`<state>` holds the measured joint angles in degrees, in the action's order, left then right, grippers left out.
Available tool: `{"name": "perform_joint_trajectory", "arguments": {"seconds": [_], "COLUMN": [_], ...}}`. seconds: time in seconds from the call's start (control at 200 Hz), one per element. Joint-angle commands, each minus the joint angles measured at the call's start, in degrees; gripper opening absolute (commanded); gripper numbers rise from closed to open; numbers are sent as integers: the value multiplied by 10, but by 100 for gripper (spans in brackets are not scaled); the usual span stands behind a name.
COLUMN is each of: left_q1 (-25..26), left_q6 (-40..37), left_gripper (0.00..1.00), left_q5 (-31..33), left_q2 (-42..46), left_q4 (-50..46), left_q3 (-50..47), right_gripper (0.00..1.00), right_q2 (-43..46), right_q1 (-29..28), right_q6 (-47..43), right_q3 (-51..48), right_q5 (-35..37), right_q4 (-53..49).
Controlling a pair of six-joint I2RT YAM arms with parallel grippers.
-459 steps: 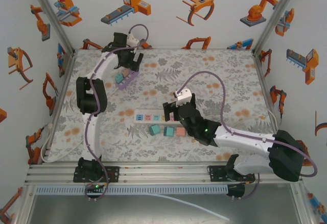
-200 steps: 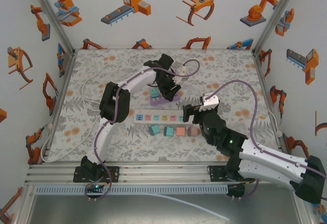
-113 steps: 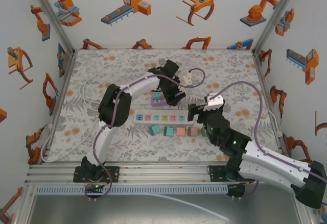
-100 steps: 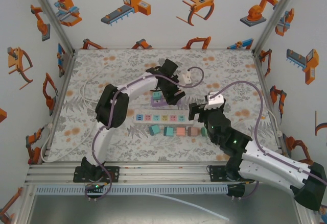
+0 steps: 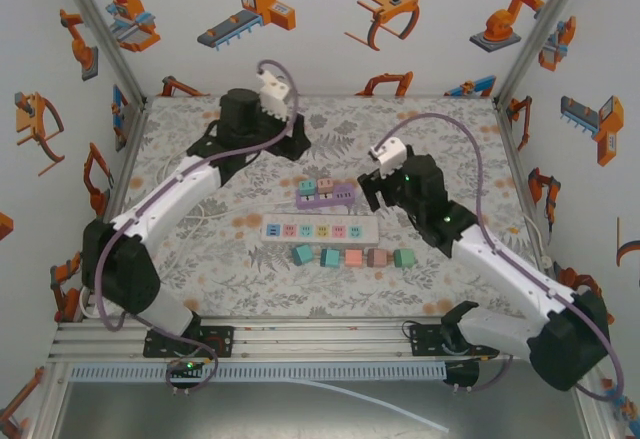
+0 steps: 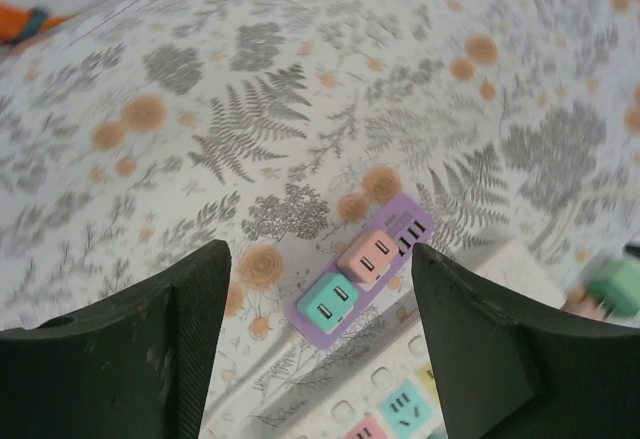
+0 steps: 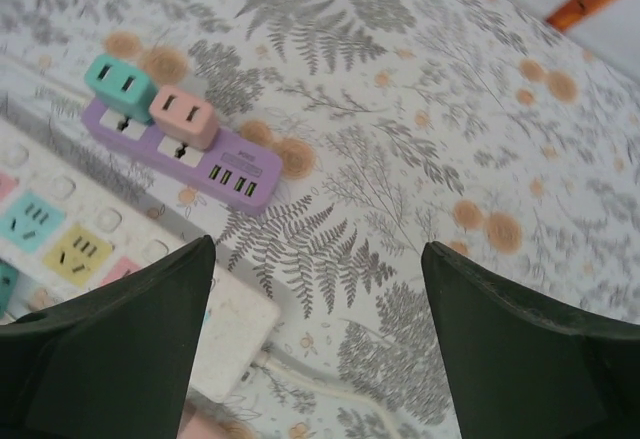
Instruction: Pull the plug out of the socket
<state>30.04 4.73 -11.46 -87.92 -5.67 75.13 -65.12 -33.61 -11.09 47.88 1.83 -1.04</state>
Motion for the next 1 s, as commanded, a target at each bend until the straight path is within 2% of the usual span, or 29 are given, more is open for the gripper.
{"name": "perform_joint_trajectory", "arguments": {"seconds": [0.0, 0.13, 0.25, 0.406, 0.531, 0.671, 0.881, 0.996], "left_q1": [-24, -52, -57, -58, -57, -58, -52, -50], "left_q6": [165, 216, 222, 215, 204, 226, 216, 215], "left_gripper": [68, 67, 67, 67, 65, 64, 61, 60], "left_q5": [35, 58, 67, 77, 46, 6, 8, -12], "left_q2": [30, 49, 44, 15, -22, -65, -122, -139], "left_q4": [9, -5, -10, -18, -6, 33, 23, 36], "left_q3": [-62, -119, -154, -176, -173, -172, -138, -133], "right_gripper": [73, 72, 71, 71, 70, 66, 54, 52], "right_q2": [-64, -157, -241, -320, -374, -424, -482, -503], "right_q1": [1, 1, 0, 0, 0, 5, 7, 7], "right_q6": [-161, -280, -383, -461, -502, -517, -514, -511], "right_q3": [70, 169, 252, 309, 341, 373, 420, 431], "right_q5": [-145, -222, -274, -304, -303, -318, -345, -342], "right_q4": [-63, -150, -243, -270, -273, -275, -299, -302]}}
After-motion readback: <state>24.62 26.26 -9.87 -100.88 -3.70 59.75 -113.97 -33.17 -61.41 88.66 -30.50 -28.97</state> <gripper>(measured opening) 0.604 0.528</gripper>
